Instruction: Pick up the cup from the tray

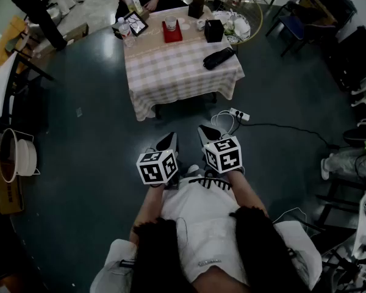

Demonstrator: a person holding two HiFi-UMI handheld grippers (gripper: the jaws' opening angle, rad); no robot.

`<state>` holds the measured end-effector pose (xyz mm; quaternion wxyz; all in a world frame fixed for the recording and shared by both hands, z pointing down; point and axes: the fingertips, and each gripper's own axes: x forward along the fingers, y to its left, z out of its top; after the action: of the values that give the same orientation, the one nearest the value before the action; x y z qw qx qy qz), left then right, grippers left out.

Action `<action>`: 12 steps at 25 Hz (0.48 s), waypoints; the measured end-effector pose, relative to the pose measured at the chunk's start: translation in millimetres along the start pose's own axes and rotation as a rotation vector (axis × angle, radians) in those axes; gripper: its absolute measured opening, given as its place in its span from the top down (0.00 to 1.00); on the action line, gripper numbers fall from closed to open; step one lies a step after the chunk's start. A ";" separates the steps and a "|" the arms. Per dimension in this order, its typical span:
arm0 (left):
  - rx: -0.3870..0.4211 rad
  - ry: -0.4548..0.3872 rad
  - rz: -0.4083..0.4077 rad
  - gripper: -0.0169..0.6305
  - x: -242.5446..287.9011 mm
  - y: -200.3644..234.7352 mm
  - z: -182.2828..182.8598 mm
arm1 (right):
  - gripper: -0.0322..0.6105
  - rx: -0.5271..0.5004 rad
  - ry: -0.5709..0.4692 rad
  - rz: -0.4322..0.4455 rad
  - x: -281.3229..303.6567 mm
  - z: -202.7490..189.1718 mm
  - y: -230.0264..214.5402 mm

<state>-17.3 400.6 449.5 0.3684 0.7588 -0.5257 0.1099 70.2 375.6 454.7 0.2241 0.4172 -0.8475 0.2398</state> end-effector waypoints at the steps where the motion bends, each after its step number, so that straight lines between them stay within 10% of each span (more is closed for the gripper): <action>1: 0.006 0.001 0.001 0.96 0.1 -0.1 0.5 | 0.94 -0.005 -0.002 -0.003 0.5 1.1 -0.2; 12: 0.003 -0.001 0.020 0.96 1.4 1.9 6.7 | 0.94 0.002 -0.009 -0.002 3.0 3.4 -3.2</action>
<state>-19.9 394.7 446.4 0.3657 0.7543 -0.5332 0.1138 70.5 370.1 454.5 0.2199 0.4193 -0.8479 0.2386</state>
